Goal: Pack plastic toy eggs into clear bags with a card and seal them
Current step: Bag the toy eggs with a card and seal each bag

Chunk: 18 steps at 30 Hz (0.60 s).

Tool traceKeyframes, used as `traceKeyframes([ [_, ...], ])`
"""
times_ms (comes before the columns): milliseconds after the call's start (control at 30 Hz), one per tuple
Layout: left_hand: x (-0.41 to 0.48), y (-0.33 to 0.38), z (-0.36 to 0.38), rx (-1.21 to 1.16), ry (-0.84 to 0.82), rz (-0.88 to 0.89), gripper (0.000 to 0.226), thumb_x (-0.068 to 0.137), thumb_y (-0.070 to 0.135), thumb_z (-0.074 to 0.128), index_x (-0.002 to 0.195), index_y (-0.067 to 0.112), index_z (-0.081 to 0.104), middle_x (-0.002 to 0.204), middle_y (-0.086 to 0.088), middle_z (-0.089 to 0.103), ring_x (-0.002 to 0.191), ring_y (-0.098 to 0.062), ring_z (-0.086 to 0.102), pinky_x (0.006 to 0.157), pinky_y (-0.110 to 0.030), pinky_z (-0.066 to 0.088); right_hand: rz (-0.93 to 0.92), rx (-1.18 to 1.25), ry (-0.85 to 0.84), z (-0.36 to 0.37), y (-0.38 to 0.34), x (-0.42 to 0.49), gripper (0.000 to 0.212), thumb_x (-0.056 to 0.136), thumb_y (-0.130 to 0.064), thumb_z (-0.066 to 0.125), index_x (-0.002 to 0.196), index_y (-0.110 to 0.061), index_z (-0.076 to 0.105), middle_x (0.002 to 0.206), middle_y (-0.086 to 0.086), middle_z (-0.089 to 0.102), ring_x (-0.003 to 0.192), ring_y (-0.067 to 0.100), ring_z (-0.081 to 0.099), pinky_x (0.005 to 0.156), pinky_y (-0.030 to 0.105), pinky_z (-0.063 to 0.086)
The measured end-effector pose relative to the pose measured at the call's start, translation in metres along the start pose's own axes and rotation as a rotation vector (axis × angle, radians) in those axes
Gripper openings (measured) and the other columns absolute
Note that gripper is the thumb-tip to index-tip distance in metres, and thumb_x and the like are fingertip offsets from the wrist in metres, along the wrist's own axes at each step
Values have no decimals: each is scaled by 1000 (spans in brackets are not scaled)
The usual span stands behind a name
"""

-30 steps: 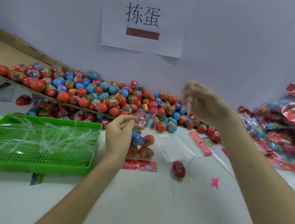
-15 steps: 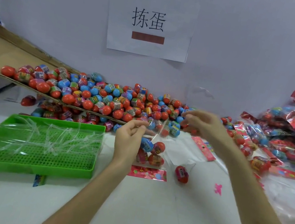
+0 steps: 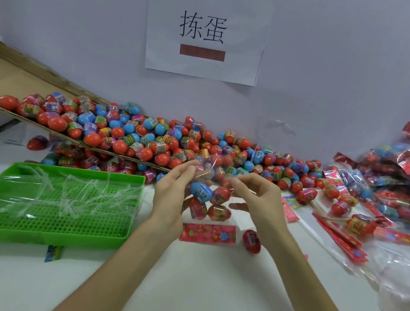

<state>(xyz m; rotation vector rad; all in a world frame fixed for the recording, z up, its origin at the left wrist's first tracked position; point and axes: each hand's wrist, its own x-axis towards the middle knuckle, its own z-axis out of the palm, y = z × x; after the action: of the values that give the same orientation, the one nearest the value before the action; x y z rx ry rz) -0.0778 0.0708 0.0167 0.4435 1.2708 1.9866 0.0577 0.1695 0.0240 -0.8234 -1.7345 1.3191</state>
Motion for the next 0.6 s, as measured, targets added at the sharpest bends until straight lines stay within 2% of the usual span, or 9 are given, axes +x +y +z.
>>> traceKeyframes([
  [67,-1,2,1,-31,4,12,19,106,21,57,112,24,74,97,1,81,81,-11,77,57,-21,56,-43,-12,38,2,-2,-1,10,97,-14,68,88,-17,72,82,-4,75,81,16,74,67,30,62],
  [133,-1,2,2,-46,-3,29,19,106,21,57,113,23,74,98,1,81,83,-11,77,58,-22,57,-56,-17,22,5,-3,-3,10,100,-13,63,92,-15,68,81,-10,75,81,12,74,67,30,63],
  [200,-2,2,2,-61,-6,37,19,106,21,58,111,24,75,98,0,81,85,-12,77,60,-22,58,-19,34,-20,7,-4,-4,8,103,-17,58,100,-12,65,93,-6,78,88,13,75,73,38,64],
  [267,-2,3,1,-67,1,45,18,105,20,59,107,25,76,98,0,81,85,-13,77,60,-21,58,38,90,-66,8,-5,-5,15,101,-24,61,111,-13,63,106,3,77,99,22,74,84,46,62],
  [333,-2,4,1,-63,2,58,18,105,20,59,106,25,76,97,0,81,83,-12,77,59,-21,58,71,72,-108,8,-5,-5,25,97,-29,66,119,-18,64,113,4,76,105,23,73,91,47,60],
  [467,-2,7,1,-70,-67,54,19,106,21,56,115,22,73,101,-1,81,87,-14,78,60,-22,58,74,14,-125,8,-4,-5,13,97,-23,68,109,-22,74,106,-2,78,101,20,73,89,43,60],
  [600,-1,9,0,-33,-157,51,25,106,29,55,127,23,67,110,2,79,98,-14,76,72,-26,60,69,55,-101,4,-5,-4,11,96,-20,68,104,-20,76,96,-4,78,94,18,74,82,40,62],
])
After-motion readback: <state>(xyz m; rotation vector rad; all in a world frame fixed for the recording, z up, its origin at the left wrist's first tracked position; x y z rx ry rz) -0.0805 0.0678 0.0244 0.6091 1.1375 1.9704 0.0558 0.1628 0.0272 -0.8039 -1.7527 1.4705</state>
